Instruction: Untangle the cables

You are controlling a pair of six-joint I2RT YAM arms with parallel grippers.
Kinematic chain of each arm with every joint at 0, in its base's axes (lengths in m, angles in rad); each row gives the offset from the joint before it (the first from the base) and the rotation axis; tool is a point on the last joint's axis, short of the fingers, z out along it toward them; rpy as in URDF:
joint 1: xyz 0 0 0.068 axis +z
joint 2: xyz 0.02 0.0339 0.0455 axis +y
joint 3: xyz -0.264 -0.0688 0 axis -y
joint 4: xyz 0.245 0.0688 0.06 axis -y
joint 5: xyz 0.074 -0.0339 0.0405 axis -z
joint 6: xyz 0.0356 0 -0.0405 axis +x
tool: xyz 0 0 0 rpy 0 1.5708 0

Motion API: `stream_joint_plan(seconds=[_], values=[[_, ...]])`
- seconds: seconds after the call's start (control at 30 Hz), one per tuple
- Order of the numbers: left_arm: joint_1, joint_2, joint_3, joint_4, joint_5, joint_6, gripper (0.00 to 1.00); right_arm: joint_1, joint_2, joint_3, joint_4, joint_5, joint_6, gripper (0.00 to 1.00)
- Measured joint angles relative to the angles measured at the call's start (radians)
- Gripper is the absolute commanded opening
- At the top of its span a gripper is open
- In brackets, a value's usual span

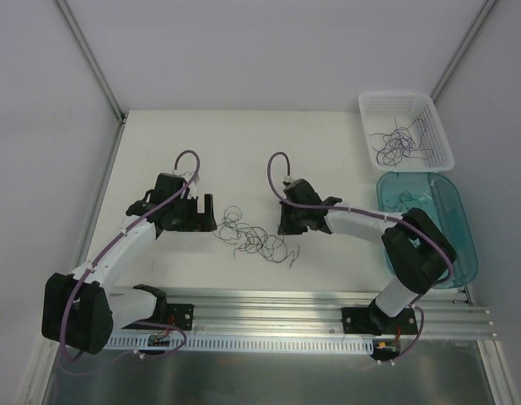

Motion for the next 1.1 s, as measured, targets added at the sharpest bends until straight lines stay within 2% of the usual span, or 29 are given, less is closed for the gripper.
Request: stream_joint_plan(seconds=[0.17,0.37,0.5,0.63,0.77,1.0,1.1], values=[[0.000,0.010,0.000,0.001,0.008,-0.005,0.96,0.073,-0.080,0.058,-0.142,0.121,-0.060,0.01],[0.000,0.023,0.000,0.002,0.025,-0.006,0.95,0.207,-0.199,0.336,-0.342,0.285,-0.175,0.01],[0.000,0.026,0.000,0.002,0.029,-0.006,0.95,0.294,-0.301,0.480,-0.387,0.365,-0.248,0.01],[0.000,0.027,0.000,0.002,0.033,-0.007,0.94,0.352,-0.448,0.478,-0.371,0.390,-0.297,0.01],[0.000,0.034,0.000,0.002,0.039,-0.007,0.94,0.354,-0.534,0.480,-0.377,0.419,-0.313,0.01],[-0.006,0.047,0.000,0.004,0.108,-0.059,0.92,0.346,-0.523,0.353,-0.378,0.465,-0.312,0.01],[-0.069,0.047,0.000,0.014,0.106,-0.126,0.91,0.341,-0.494,0.256,-0.379,0.467,-0.299,0.01]])
